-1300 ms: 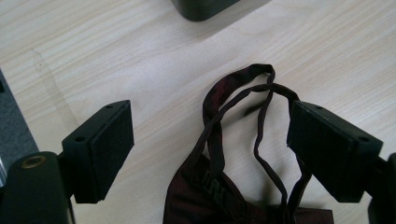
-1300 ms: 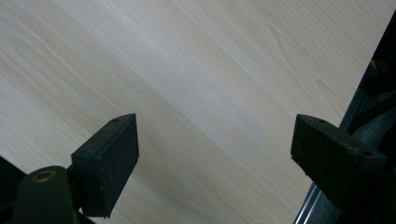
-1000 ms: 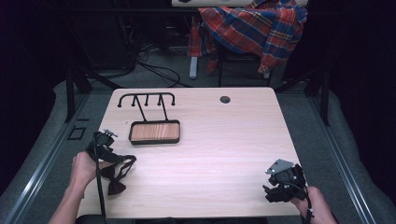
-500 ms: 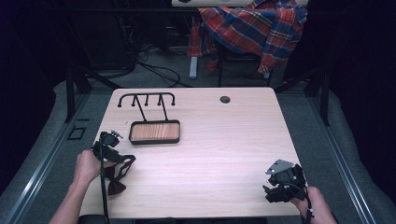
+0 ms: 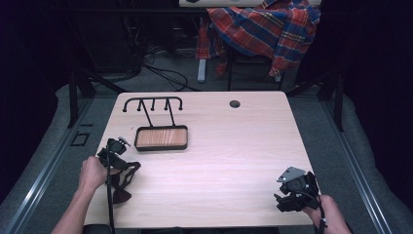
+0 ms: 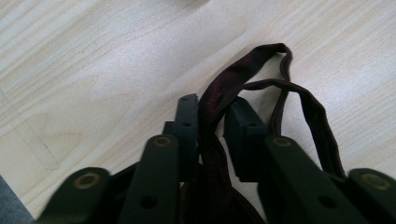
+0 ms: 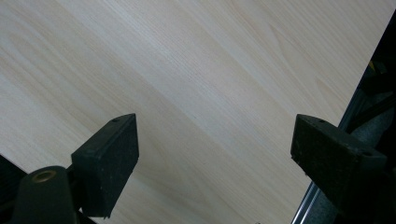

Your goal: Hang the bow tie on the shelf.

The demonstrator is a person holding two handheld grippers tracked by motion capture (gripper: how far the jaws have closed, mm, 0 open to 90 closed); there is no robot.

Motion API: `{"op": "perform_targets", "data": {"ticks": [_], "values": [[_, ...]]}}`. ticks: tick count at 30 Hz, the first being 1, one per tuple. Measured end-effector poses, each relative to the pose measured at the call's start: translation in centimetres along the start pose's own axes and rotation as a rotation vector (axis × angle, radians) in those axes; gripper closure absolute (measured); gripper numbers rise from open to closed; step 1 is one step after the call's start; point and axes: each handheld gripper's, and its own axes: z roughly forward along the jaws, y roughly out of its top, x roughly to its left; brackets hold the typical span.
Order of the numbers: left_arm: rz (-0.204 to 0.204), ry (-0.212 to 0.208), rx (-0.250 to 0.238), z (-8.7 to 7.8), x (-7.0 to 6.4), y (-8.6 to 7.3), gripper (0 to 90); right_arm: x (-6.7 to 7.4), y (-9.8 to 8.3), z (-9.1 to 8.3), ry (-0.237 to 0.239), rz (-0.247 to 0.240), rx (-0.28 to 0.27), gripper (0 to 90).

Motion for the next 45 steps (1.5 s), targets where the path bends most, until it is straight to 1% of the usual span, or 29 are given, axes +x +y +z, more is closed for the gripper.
{"op": "perform_targets", "data": {"ticks": [6, 13, 16, 19, 22, 23, 24, 25, 29, 30, 33, 37, 45], "values": [[0.03, 0.007, 0.025, 0.2, -0.3, -0.1, 84.4, 0.0, 0.0, 0.0, 0.003, 0.003, -0.003, 14.9], [0.034, 0.019, 0.025, 0.3, -0.3, -0.2, 88.4, 0.0, 0.0, 0.1, 0.003, 0.0, 0.0, 14.9], [0.023, 0.029, 0.019, 0.1, -0.2, -0.3, 88.8, 0.0, 0.0, 0.1, 0.002, -0.004, 0.005, 14.9], [0.009, 0.032, -0.005, -0.5, -0.1, -0.6, 88.9, 0.0, 0.0, 0.0, 0.002, -0.004, 0.004, 14.9], [-0.003, 0.041, -0.042, -1.3, 0.0, -0.9, 88.9, 0.0, 0.0, 0.0, -0.003, -0.004, 0.005, 14.9], [-0.017, 0.041, -0.057, -1.6, 0.0, -1.1, 88.9, 0.0, 0.0, 0.0, -0.004, -0.007, 0.006, 14.9], [-0.021, 0.041, -0.069, -1.8, 0.0, -1.2, 88.9, 0.0, 0.0, 0.0, -0.005, -0.007, 0.006, 14.9], [-0.02, 0.047, -0.078, -2.1, 0.1, -1.3, 88.9, 0.0, 0.0, 0.0, -0.002, -0.006, 0.006, 14.9], [-0.041, 0.06, -0.113, -3.2, 0.1, -1.8, 88.9, 0.0, 0.0, 0.1, 0.001, -0.005, 0.003, 14.9], [-0.051, 0.062, -0.129, -3.4, 0.0, -1.9, 88.9, 0.0, 0.0, 0.1, 0.0, -0.005, 0.002, 14.9], [-0.064, 0.072, -0.159, -4.4, -0.1, -2.2, 88.9, 0.0, 0.0, 0.1, 0.001, -0.005, 0.001, 14.9], [-0.069, 0.089, -0.193, -5.4, -0.3, -2.4, 88.9, 0.0, 0.0, 0.0, 0.001, -0.006, 0.001, 14.9], [-0.079, 0.109, -0.245, -7.2, -0.7, -2.5, 88.9, 0.0, 0.0, 0.1, 0.004, -0.001, -0.001, 14.9]]}}
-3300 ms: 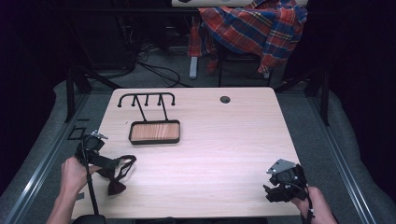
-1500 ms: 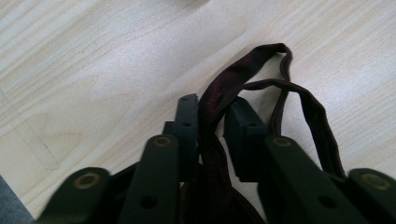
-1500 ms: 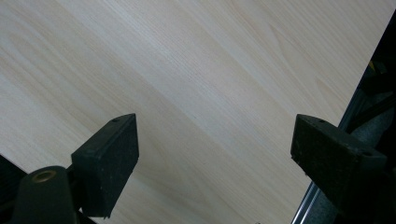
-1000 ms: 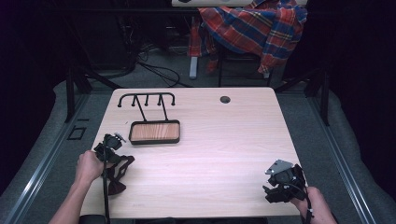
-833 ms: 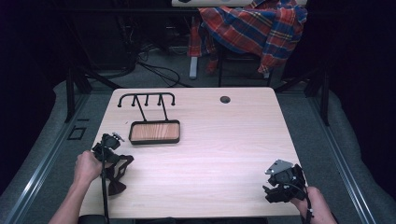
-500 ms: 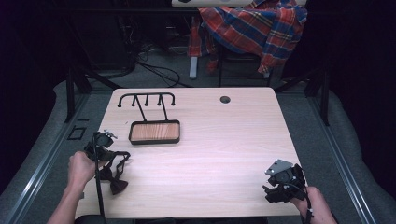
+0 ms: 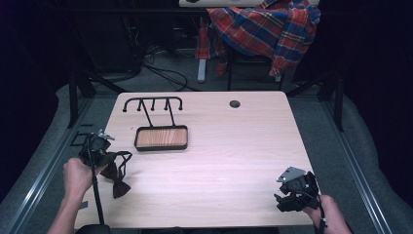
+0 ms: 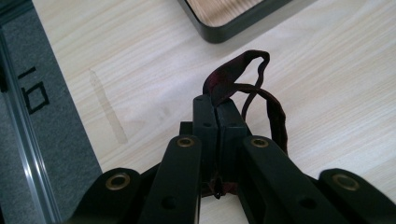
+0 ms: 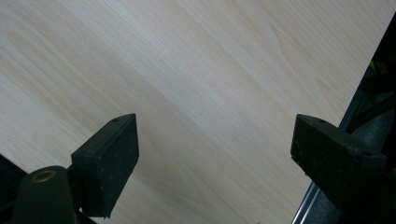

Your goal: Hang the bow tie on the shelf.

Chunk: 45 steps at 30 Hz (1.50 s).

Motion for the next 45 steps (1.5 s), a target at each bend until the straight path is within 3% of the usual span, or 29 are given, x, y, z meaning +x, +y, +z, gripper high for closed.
{"op": "perform_targets", "data": {"ticks": [12, 45], "values": [[-0.015, 0.035, -0.066, -1.8, 0.0, 0.6, 88.9, 0.0, -0.1, 0.0, -0.001, 0.002, 0.0, 14.9], [0.004, 0.058, -0.11, -3.0, 0.2, 3.1, 88.9, 0.0, -0.1, -0.1, -0.001, -0.006, 0.007, 14.9]]}}
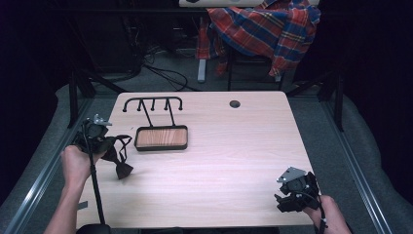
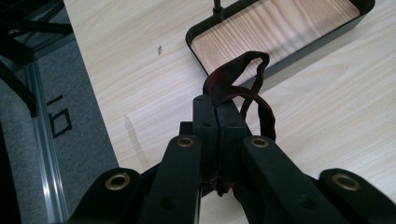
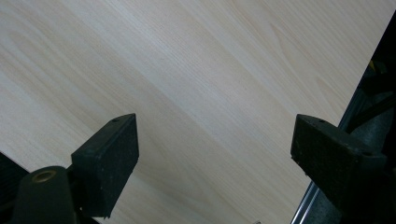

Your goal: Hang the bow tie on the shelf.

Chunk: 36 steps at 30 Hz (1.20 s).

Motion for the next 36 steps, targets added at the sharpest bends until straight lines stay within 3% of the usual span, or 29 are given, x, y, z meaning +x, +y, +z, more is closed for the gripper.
{"op": "perform_targets", "data": {"ticks": [20, 36], "values": [[0.022, 0.004, -0.012, 0.0, 0.1, 2.0, 88.9, 0.0, 0.0, 0.0, -0.011, -0.005, 0.005, 14.9], [0.016, 0.009, -0.043, -0.9, 0.6, 3.4, 88.9, 0.2, 0.0, 0.1, -0.015, -0.008, 0.004, 14.9]]}}
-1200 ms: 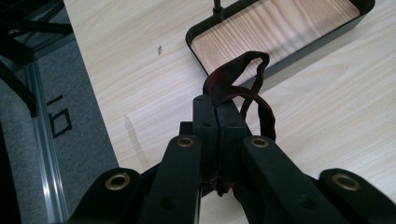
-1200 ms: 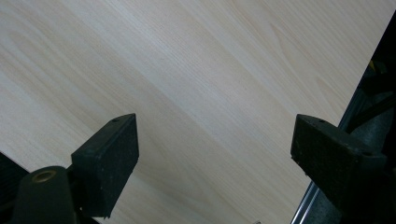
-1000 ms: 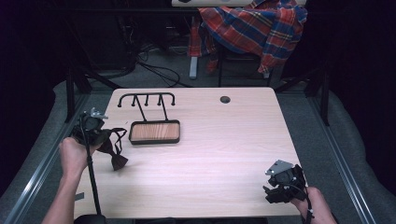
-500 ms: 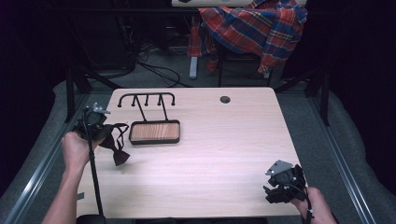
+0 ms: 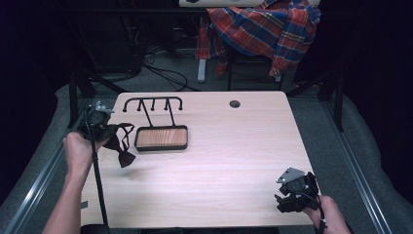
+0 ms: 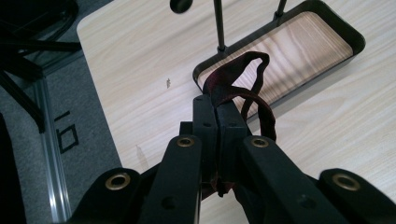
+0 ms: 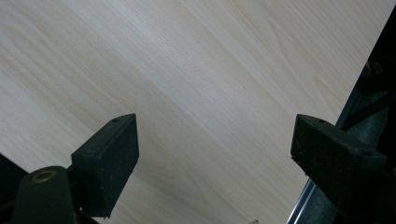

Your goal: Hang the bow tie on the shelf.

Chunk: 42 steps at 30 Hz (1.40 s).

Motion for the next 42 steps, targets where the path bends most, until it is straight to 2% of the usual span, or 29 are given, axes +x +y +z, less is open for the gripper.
{"op": "perform_targets", "data": {"ticks": [17, 22, 24, 25, 28, 36, 37, 38, 39, 42], "values": [[-0.004, 0.004, -0.025, -1.0, 0.9, 1.9, 88.9, 0.1, 0.0, 0.1, 0.006, 0.007, -0.01, 14.9], [-0.012, 0.001, -0.037, -1.1, 1.1, 2.5, 88.9, 0.0, 0.0, 0.0, 0.003, -0.004, 0.003, 14.9], [-0.017, -0.006, -0.044, -1.1, 1.2, 2.9, 88.9, 0.1, -0.1, 0.2, 0.01, 0.021, -0.029, 14.9], [-0.015, -0.007, -0.045, -1.2, 1.3, 3.1, 88.9, 0.0, 0.0, -0.1, -0.004, -0.007, 0.005, 14.9], [-0.016, -0.001, -0.045, -1.1, 1.5, 3.7, 88.9, 0.0, 0.0, 0.0, -0.003, 0.0, -0.001, 14.9], [-0.039, 0.014, -0.037, 0.1, 2.4, 4.5, 88.8, 0.0, 0.0, 0.0, 0.003, -0.008, 0.007, 14.9], [-0.043, 0.017, -0.034, 0.3, 2.5, 4.5, 88.8, 0.2, -0.1, 0.2, 0.008, 0.016, -0.023, 14.9], [-0.052, 0.016, -0.035, 0.6, 2.7, 4.6, 88.8, 0.1, -0.1, 0.2, 0.008, 0.016, -0.022, 14.9], [-0.062, 0.016, -0.032, 0.8, 2.8, 4.6, 88.8, 0.0, 0.0, 0.1, 0.008, -0.005, 0.003, 14.9], [-0.092, 0.003, -0.033, 1.7, 3.2, 4.5, 88.8, 0.0, 0.1, 0.1, 0.005, -0.007, 0.006, 14.9]]}}
